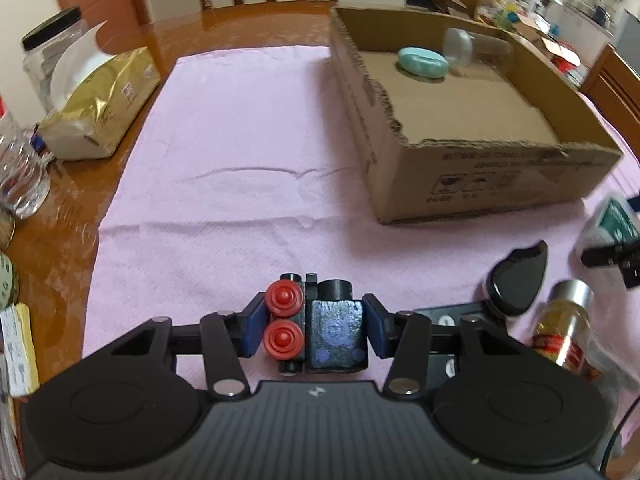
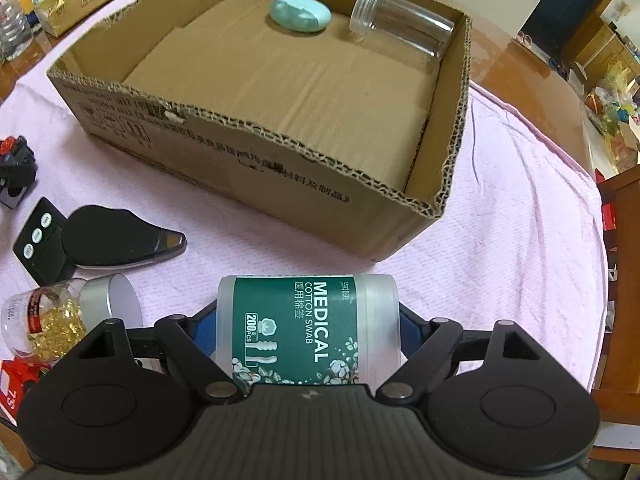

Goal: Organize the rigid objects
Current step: 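Close the left tool on the toy robot while the right tool grasps the swab bottle, then carry both into the cardboard box and open both tools to release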

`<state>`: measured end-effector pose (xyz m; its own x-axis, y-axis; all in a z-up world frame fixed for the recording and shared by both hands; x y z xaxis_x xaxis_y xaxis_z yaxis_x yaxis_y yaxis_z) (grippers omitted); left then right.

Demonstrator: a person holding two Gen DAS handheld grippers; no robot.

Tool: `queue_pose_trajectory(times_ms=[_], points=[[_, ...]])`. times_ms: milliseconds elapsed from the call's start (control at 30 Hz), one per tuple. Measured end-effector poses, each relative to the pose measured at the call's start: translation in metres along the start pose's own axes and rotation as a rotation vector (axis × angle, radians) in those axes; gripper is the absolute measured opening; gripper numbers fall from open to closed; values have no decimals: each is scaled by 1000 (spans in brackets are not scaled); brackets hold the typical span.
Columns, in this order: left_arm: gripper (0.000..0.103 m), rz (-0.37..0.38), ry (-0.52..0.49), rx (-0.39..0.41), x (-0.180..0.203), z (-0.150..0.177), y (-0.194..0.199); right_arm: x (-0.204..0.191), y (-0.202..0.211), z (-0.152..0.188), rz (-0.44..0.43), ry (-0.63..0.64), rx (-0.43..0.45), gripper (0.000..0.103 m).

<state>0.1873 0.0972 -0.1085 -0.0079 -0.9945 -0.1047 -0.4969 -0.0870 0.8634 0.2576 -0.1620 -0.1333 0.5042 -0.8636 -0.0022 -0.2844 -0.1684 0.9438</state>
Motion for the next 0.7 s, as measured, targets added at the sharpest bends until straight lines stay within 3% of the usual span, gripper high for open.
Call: queue_pose_trajectory(times_ms=[300,500,700], points=[[49,100,-155,15,10,-15,52,-3,42,3,-72,42,61,86],[49,160,-219,126,28,-53,90,-10,82,-2,-97,111,126,86],[49,152,-226,226,50,-106,87,-9,99,-22,-85,136,201,86]])
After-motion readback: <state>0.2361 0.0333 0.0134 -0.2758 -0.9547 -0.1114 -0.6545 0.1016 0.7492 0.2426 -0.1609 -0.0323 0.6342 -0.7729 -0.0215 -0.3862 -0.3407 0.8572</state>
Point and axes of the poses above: each gripper's, at about its wrist camera, not at the fingertips, and y roughly against the way its jaws point, x to its right, z to its underside, the point moved 1 cm from there along -y, roughly the way its jaws point, and after that the axes turned 7 degrees about -z, right-handed, at the moved point
